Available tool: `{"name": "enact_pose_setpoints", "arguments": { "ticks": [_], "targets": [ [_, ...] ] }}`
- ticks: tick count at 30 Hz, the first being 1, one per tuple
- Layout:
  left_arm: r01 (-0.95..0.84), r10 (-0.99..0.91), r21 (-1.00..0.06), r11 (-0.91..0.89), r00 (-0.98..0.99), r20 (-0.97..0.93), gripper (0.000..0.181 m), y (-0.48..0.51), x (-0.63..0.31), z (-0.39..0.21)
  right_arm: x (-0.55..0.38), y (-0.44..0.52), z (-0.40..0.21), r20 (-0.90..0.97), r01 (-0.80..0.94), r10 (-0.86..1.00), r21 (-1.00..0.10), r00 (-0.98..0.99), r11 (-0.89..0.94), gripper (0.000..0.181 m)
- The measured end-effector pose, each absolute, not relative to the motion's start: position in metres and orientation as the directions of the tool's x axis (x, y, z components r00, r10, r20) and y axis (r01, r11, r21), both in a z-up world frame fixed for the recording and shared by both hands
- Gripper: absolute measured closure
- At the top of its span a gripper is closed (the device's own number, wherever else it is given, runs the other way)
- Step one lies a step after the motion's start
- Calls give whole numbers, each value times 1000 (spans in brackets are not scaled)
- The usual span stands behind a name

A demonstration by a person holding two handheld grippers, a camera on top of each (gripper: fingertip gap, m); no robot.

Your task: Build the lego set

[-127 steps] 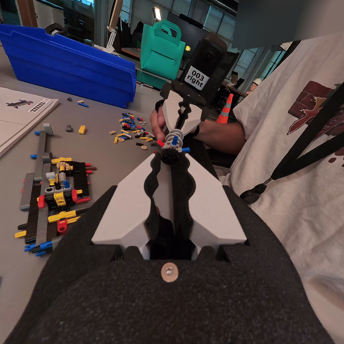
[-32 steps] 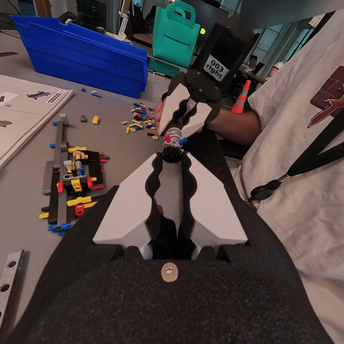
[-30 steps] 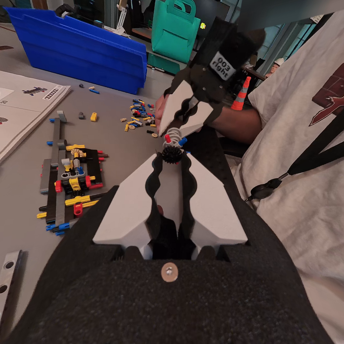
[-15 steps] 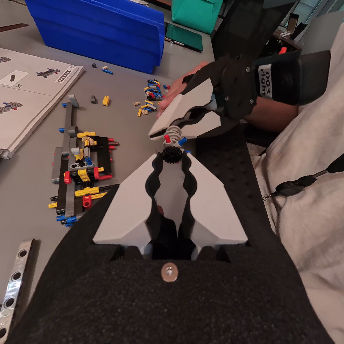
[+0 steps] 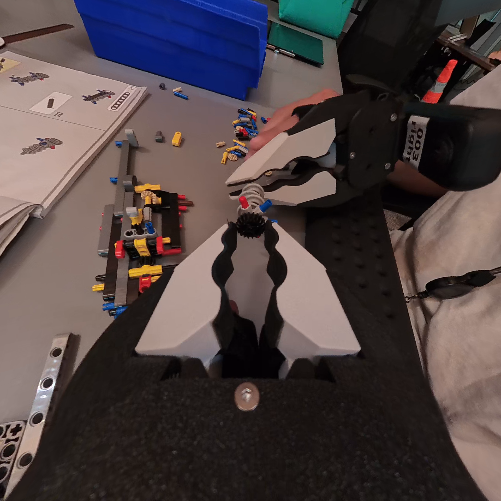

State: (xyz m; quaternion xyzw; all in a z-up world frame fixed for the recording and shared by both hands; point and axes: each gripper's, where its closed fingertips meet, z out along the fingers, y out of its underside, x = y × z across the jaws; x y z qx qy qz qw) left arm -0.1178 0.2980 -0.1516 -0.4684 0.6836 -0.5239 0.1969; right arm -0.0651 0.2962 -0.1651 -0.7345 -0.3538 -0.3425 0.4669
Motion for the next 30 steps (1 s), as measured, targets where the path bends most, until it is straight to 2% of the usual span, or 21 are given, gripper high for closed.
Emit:
{"name": "enact_pose_setpoints", "arguments": {
  "ticks": [6,10,14,17,21,30],
  "targets": [
    [-442,-851,-897,8,-475,226,162,299,-117,-153,-69,297,-172,846,860,228,-407,482,-308,179],
    [-437,-853,-899,27,-479,207,162,297,-117,-154,-69,295,-170,823,843,236,-439,516,-311,180],
    [-452,-857,-888,85,-488,167,162,293,-117,-161,-69,292,-180,829,858,272,-397,488,-327,180],
    [-444,-849,-894,65,-496,184,162,293,-118,-158,-70,292,-175,823,849,256,-426,507,-311,181],
    [-457,-852,-884,103,-499,158,162,291,-118,-163,-68,291,-176,836,858,253,-404,487,-317,181],
    [-472,-845,-876,106,-507,171,162,289,-118,-166,-69,291,-173,825,849,247,-430,508,-308,181]
  ]
}}
